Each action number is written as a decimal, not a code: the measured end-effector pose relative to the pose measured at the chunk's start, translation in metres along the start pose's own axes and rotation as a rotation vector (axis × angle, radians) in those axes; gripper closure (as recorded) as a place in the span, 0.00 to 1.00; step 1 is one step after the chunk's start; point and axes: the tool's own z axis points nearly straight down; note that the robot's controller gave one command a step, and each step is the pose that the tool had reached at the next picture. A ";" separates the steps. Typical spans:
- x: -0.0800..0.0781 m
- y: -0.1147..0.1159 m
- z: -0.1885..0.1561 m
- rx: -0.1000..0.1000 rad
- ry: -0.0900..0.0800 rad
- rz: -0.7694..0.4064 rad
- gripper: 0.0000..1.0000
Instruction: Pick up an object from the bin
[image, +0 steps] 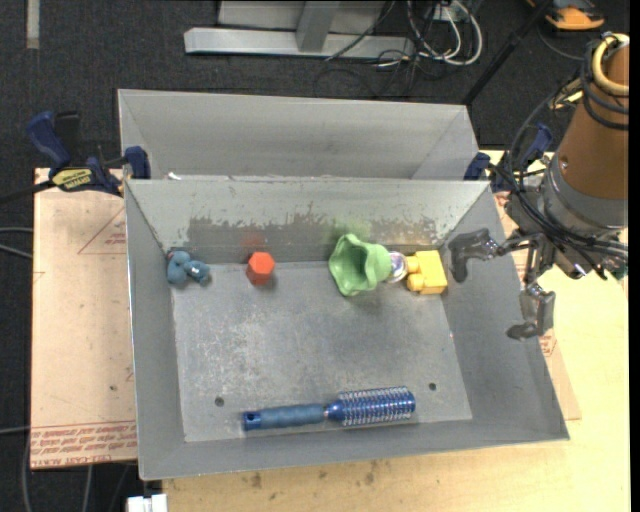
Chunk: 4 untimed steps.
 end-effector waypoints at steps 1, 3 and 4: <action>-0.020 0.077 0.152 -0.004 0.003 0.066 0.00; -0.025 0.093 0.255 0.003 -0.005 0.078 1.00; -0.043 0.096 0.132 0.007 -0.012 0.075 1.00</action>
Offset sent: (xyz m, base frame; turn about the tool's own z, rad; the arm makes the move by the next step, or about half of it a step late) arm -0.0246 0.0724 -0.1469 0.0707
